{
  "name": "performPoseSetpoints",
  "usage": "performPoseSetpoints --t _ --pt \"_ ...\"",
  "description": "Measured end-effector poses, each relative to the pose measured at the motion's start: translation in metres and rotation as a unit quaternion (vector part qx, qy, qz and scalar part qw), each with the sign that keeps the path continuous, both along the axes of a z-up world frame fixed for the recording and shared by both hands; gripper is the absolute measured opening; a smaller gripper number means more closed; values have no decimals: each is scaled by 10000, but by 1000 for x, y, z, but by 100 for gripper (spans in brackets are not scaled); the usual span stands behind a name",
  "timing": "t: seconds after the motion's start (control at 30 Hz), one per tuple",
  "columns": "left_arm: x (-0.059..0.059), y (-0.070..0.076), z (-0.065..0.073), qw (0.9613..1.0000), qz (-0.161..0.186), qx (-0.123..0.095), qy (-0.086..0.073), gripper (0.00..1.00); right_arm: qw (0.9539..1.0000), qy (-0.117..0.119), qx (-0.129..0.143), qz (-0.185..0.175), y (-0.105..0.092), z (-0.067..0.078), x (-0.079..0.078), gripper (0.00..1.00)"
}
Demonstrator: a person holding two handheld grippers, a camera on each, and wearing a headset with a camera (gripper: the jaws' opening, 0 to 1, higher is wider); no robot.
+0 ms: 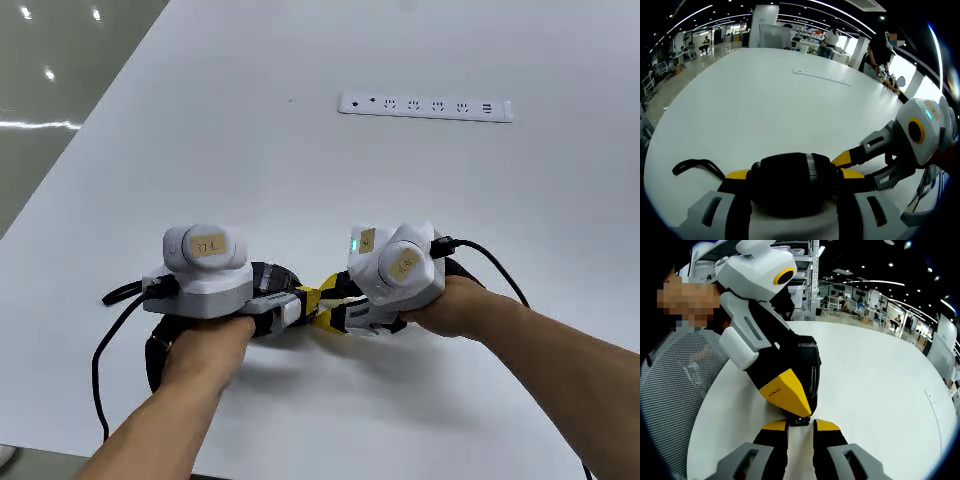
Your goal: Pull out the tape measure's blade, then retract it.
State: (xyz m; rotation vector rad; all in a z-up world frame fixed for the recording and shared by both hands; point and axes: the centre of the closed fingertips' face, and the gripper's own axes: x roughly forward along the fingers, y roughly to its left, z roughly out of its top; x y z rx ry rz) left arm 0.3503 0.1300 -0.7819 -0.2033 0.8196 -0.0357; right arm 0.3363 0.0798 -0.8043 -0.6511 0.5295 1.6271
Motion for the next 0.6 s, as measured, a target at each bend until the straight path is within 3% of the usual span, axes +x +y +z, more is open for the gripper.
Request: performPoseSetpoints --t 0.6 --pt "-7 4 10 9997 -206 128 17 70 9999 -38 19 -147 -14 7 -1 22"
